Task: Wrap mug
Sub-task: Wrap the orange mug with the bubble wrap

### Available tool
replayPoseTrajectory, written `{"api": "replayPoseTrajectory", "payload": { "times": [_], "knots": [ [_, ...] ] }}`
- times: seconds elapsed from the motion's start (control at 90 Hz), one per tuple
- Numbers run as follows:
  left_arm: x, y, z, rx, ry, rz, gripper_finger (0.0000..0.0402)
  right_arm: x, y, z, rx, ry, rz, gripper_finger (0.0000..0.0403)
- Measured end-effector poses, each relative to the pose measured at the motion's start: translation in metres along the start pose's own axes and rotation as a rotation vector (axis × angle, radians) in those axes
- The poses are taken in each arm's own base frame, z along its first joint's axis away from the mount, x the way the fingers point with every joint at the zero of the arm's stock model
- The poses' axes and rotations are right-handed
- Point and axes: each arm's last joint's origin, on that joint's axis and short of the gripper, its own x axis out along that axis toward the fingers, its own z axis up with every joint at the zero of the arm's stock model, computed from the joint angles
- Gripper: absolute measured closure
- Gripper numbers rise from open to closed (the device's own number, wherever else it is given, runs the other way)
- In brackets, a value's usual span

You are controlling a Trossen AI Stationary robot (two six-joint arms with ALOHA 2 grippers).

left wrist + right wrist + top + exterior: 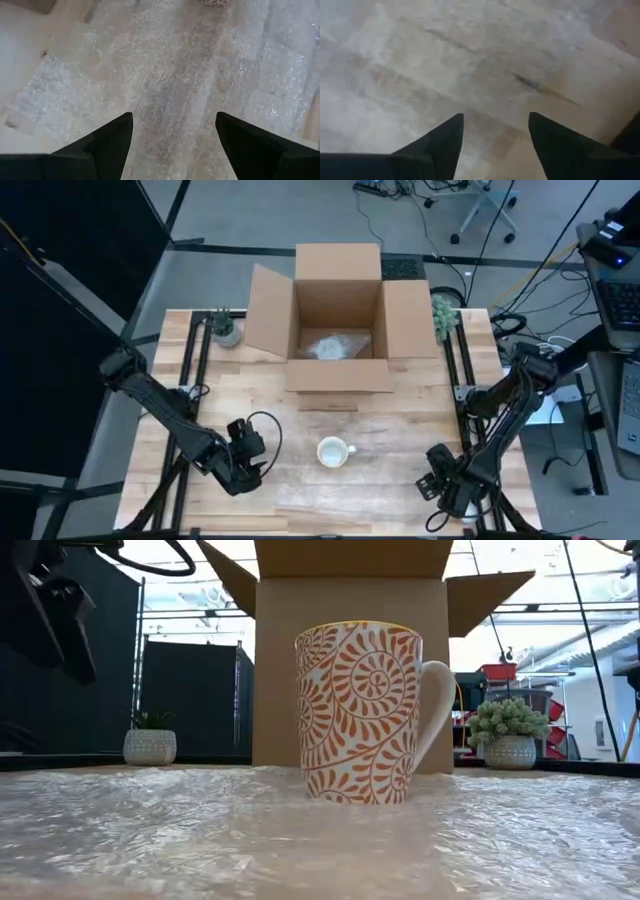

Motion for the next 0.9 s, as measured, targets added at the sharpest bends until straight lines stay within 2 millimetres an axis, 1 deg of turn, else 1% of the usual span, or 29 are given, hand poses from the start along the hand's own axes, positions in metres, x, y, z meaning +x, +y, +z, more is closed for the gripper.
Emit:
{"api": "replayPoseTrajectory", "payload": {
  "times": [0.144,0.267,0.344,0.444,0.556,0.644,0.756,0.811,0.9],
  "knots": [
    [0.000,0.000,0.000,0.001,0.000,0.000,0.0128,0.012,0.005,-0.004,0.000,-0.014,0.002,0.0192],
    [0.000,0.000,0.000,0.005,-0.016,0.010,0.0128,0.025,0.009,-0.007,-0.002,-0.036,-0.011,0.0204],
    [0.000,0.000,0.001,0.003,-0.026,0.010,0.0128,0.033,0.011,-0.009,-0.029,-0.054,-0.026,0.0219],
    [0.000,0.000,0.001,0.003,-0.026,0.010,0.0128,0.034,0.012,-0.009,-0.054,-0.073,-0.012,0.0250],
    [0.000,0.000,0.001,0.003,-0.026,0.010,0.0128,0.028,0.011,-0.005,-0.054,-0.127,0.039,0.0298],
    [0.000,0.000,0.001,0.003,-0.026,0.010,0.0128,0.021,0.007,0.003,-0.059,-0.237,0.071,0.0341],
    [0.000,0.000,0.001,0.002,-0.027,0.011,0.0128,0.007,0.010,0.008,-0.049,-0.333,0.204,0.0388],
    [0.000,0.000,0.002,0.001,-0.031,0.014,0.0128,0.004,0.012,0.011,-0.070,-0.393,0.256,0.0397],
    [0.000,0.001,0.002,-0.002,-0.033,0.015,0.0128,-0.002,0.020,0.016,-0.088,-0.489,0.361,0.0393]
  ]
}}
